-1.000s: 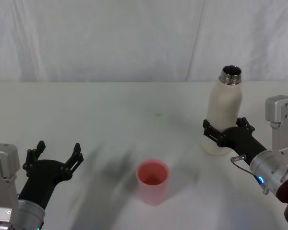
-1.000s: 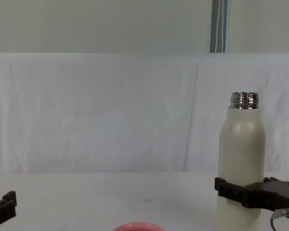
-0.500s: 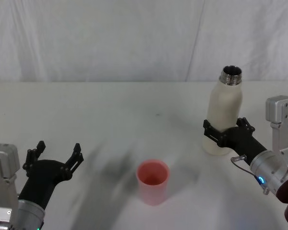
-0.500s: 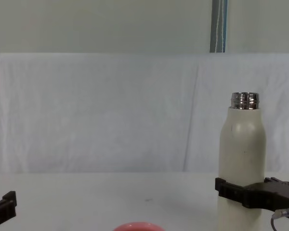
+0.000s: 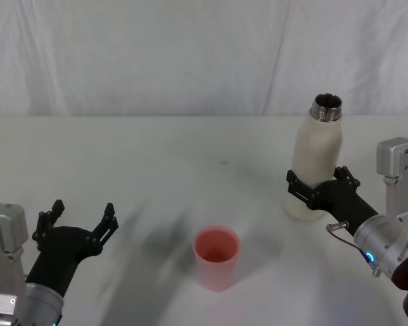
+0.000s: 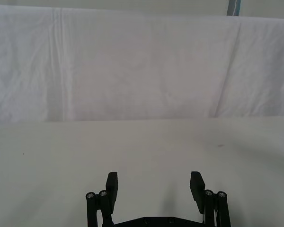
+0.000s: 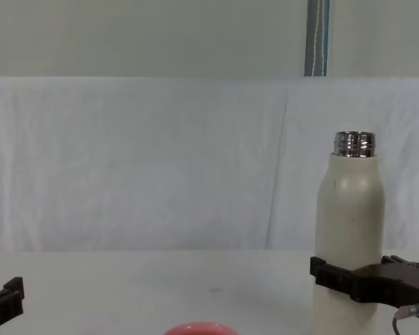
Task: Grasp the thermos with one hand and pour water into the cup lid.
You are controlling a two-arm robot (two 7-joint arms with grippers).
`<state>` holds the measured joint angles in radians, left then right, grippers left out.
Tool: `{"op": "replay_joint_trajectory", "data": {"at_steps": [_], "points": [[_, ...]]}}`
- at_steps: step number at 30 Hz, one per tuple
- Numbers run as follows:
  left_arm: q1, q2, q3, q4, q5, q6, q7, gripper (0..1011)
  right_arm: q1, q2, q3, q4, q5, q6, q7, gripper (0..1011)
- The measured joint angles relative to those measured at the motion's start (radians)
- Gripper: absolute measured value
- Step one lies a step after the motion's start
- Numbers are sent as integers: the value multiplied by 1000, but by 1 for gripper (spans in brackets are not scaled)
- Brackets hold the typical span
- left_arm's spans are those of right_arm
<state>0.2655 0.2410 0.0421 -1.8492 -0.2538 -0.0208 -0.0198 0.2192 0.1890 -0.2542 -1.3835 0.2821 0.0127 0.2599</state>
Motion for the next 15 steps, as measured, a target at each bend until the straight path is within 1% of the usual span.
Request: {"op": "replay_joint_trajectory", "data": {"at_steps": [15], "points": [[0,0,0,0,0,0,0,1001,1,4,-2,5,-2,7,2,961]]}}
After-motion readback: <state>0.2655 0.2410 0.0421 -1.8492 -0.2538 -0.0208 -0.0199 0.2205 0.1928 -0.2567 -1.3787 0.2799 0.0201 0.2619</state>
